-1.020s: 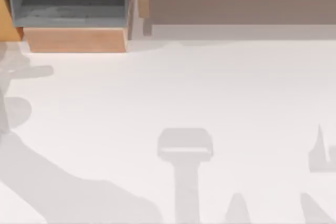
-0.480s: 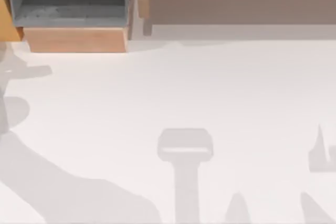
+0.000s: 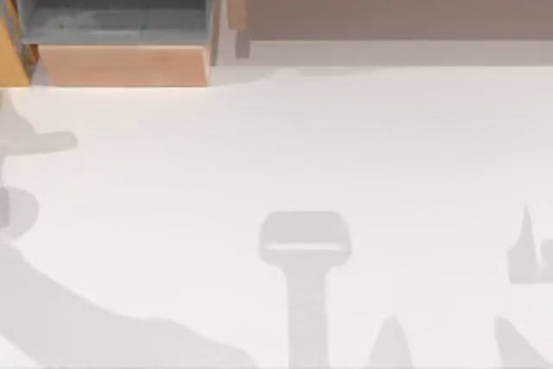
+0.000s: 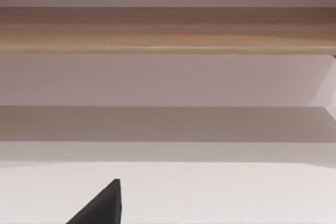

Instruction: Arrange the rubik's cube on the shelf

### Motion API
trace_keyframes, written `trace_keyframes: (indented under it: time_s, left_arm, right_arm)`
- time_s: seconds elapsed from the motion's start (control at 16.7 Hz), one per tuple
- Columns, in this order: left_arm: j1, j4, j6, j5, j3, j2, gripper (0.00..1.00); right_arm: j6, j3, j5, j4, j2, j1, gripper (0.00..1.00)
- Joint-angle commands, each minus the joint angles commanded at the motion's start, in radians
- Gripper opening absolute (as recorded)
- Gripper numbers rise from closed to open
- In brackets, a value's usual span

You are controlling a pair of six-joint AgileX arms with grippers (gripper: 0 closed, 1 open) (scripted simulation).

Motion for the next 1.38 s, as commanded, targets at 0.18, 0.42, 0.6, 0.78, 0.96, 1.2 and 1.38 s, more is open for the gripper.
trace_keyframes:
  time_s: [0.18, 0.42, 0.6, 0.78, 0.96, 1.2, 1.38]
  left_arm:
    - [0.023, 0.055, 0.000, 0.028, -0.101, -0.047, 0.00]
    - [0.029, 0.067, 0.002, 0.034, -0.116, -0.054, 0.00]
    - [0.037, 0.075, 0.006, 0.035, -0.127, -0.058, 0.00]
    - [0.068, 0.126, 0.005, 0.074, -0.222, -0.099, 0.00]
    - [0.108, 0.184, 0.007, 0.114, -0.333, -0.144, 0.00]
    - [0.119, 0.197, 0.007, 0.124, -0.355, -0.153, 0.00]
    - [0.129, 0.207, 0.010, 0.129, -0.367, -0.159, 0.00]
  right_arm:
    - [0.000, 0.000, 0.000, 0.000, 0.000, 0.000, 1.00]
    - [0.000, 0.000, 0.000, 0.000, 0.000, 0.000, 1.00]
    - [0.000, 0.000, 0.000, 0.000, 0.000, 0.000, 1.00]
    - [0.000, 0.000, 0.000, 0.000, 0.000, 0.000, 1.00]
    - [0.000, 0.000, 0.000, 0.000, 0.000, 0.000, 1.00]
    - [0.000, 0.000, 0.000, 0.000, 0.000, 0.000, 1.00]
    - [0.000, 0.000, 0.000, 0.000, 0.000, 0.000, 1.00]
